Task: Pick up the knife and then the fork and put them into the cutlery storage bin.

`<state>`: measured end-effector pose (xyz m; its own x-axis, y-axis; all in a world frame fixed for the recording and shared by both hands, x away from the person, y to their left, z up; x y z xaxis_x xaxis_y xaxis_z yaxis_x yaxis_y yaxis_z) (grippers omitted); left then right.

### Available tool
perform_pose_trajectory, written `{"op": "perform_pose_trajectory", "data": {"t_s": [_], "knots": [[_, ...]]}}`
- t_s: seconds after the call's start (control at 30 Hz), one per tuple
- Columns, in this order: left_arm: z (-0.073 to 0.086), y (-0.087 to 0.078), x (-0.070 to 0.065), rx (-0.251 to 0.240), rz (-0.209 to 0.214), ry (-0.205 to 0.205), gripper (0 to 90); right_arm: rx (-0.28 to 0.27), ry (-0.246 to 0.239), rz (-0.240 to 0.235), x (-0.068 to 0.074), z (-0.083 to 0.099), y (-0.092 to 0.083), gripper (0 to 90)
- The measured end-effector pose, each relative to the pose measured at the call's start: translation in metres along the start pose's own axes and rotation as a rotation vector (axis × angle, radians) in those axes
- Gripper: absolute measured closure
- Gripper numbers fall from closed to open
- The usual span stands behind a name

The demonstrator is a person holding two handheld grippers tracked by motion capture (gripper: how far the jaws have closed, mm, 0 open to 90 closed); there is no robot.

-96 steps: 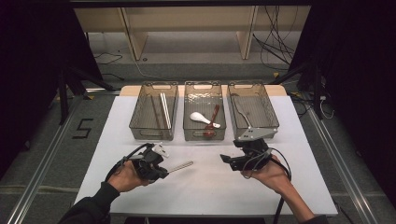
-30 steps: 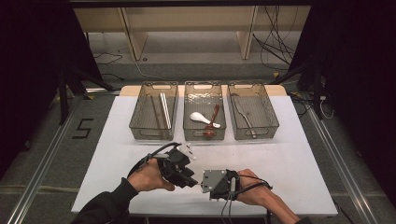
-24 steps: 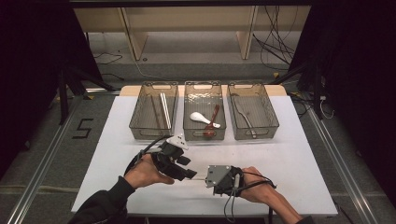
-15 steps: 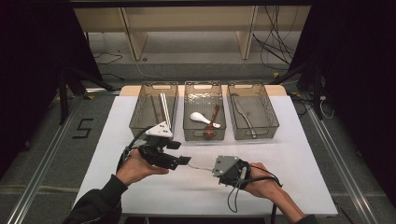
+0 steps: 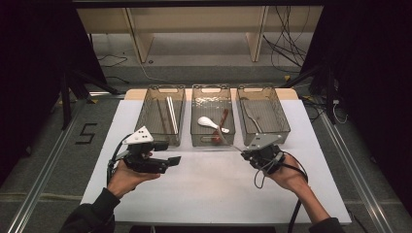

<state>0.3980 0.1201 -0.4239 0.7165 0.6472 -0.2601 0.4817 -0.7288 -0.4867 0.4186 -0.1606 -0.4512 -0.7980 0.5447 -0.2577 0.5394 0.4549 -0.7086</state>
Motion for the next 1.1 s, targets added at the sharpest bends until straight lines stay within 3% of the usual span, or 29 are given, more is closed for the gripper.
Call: {"op": "perform_pose_trajectory", "data": {"t_s": [0.43, 0.73, 1.1], "knots": [[0.014, -0.021, 0.013, -0.077, -0.056, -0.033, 23.5, -0.034, 0.24, 0.127, -0.074, 0.001, -0.005, 87.7], [0.022, -0.025, 0.02, -0.086, -0.088, -0.035, 21.6, -0.049, 0.327, 0.163, -0.098, 0.0, -0.003, 87.7], [0.027, -0.029, 0.024, -0.09, -0.111, -0.036, 18.8, -0.033, 0.398, 0.18, -0.122, -0.005, 0.01, 87.7]]}}
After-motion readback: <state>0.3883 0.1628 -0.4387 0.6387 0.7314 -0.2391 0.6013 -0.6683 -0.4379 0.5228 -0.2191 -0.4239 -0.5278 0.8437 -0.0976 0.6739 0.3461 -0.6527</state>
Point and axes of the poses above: each handheld gripper's, and its own axes: y roughly forward along the jaws, z roughly out of its underside, x roughly to its left, the point moved 8 cm from there along y, roughly forward along the jaws, and after that the axes turned 5 degrees about -y, right-handed, at the moved point
